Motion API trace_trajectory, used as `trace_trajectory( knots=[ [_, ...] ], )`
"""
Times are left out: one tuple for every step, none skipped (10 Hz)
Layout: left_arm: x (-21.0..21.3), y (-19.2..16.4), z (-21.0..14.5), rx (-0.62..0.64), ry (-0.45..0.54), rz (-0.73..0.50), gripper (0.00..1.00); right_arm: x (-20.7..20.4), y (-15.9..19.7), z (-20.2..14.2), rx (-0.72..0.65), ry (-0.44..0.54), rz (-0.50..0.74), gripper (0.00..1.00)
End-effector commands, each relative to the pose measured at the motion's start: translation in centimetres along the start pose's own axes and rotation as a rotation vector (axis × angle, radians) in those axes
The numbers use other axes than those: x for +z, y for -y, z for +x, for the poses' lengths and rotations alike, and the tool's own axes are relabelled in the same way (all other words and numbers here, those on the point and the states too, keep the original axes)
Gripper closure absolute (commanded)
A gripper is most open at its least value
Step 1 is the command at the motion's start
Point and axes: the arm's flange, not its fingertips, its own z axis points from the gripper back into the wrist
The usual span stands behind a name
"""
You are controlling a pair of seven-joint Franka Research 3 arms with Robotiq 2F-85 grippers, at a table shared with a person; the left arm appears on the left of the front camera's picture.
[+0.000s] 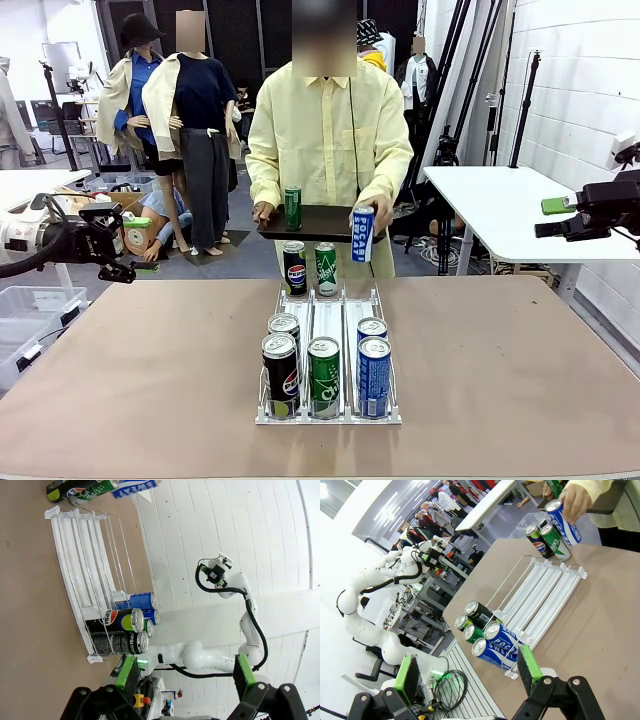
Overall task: Retrieve and hand over the desired beverage to the person.
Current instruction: Pick up another can of the same type that the person held from the Automatic Can Dispenser.
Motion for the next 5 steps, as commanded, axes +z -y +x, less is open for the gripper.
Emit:
trace_trajectory(
  knots=[
    [0.04,0.36,-0.04,-0.007,0.002,0.005,0.0,-0.12,-0.12,0.14,-0.003,0.008,0.011,0.0],
    [0.04,0.36,-0.04,-0.007,0.002,0.005,0.0,-0.12,-0.12,0.14,-0.003,0.008,0.011,0.0],
    [0.04,0.36,-0.04,-0.007,0.002,0.005,0.0,-0.12,-0.12,0.14,-0.003,0.008,0.011,0.0],
    [0.04,0.36,-0.04,-0.007,0.002,0.005,0.0,-0.12,-0.12,0.14,-0.003,0.008,0.011,0.0],
    [0.04,0.36,-0.04,-0.007,0.002,0.005,0.0,-0.12,-0.12,0.14,-0.003,0.008,0.011,0.0]
  ],
)
